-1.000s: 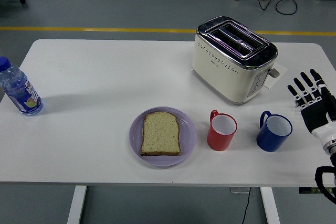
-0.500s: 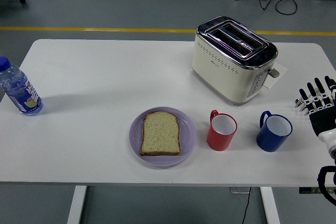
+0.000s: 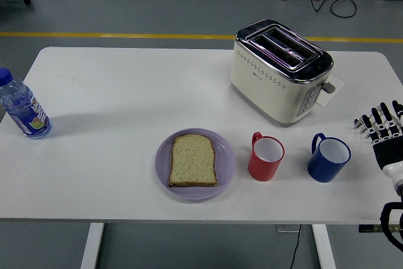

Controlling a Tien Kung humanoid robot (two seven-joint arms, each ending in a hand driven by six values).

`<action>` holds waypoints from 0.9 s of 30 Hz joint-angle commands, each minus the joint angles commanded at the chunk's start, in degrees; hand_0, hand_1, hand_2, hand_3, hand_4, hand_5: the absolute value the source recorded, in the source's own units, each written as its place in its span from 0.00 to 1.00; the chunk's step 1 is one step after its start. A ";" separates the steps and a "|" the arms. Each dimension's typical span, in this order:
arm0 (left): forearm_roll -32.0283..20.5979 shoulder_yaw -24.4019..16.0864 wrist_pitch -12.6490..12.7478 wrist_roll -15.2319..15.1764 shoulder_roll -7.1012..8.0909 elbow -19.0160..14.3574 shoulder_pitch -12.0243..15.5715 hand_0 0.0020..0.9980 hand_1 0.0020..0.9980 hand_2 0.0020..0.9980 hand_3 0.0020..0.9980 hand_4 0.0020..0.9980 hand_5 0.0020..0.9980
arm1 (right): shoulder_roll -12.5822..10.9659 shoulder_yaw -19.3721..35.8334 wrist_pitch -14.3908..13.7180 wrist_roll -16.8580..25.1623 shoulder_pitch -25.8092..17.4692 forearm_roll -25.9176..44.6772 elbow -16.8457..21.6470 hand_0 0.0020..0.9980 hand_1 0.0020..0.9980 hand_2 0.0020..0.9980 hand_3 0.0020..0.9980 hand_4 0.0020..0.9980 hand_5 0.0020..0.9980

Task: Pick up the cup,pour liquid into bread,place the cup on the desk

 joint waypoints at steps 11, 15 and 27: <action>-0.02 0.01 0.00 0.01 -0.01 0.00 -0.03 0.64 0.65 0.66 0.51 0.24 0.85 | 0.18 0.32 -0.05 0.02 0.07 0.29 -0.12 0.66 0.59 0.66 0.61 0.61 0.20; -0.04 0.00 -0.02 0.02 0.00 0.00 -0.01 0.64 0.65 0.66 0.51 0.24 0.85 | 0.23 0.31 -0.16 -0.05 0.02 0.38 -0.18 0.66 0.59 0.66 0.61 0.61 0.20; -0.21 0.54 -0.03 0.01 -0.04 0.05 0.40 0.63 0.65 0.66 0.51 0.24 0.85 | 0.22 0.36 -0.32 -0.16 -0.29 0.31 -0.33 0.66 0.57 0.64 0.61 0.61 0.20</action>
